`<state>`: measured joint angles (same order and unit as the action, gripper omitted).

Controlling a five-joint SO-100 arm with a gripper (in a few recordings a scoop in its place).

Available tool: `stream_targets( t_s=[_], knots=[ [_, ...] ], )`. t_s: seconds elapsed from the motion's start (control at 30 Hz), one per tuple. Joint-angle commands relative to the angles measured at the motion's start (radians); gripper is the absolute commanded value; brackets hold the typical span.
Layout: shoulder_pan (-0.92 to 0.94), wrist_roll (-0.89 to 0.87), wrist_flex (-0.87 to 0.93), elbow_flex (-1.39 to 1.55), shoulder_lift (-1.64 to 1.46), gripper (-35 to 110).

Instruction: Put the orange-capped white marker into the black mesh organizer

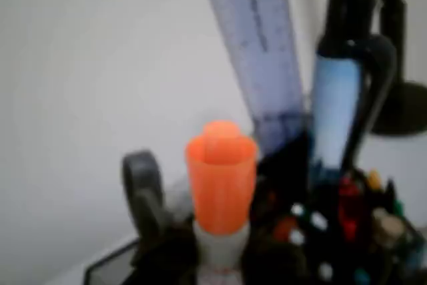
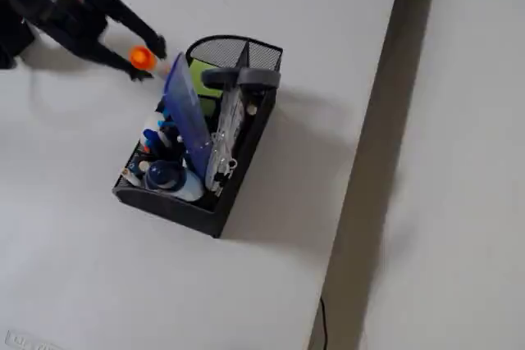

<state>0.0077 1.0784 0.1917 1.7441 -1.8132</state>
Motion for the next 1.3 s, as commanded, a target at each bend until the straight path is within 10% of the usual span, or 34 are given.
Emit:
stream_targets(
  t_s=[0.0, 0.7, 1.27],
  knots=[
    [0.028, 0.025, -0.127, -0.002, 0.026, 0],
    [0.011, 0.058, -0.339, 0.201, 0.121, 1],
    [0.014, 0.005, -0.276, 0.225, 0.066, 41]
  ],
)
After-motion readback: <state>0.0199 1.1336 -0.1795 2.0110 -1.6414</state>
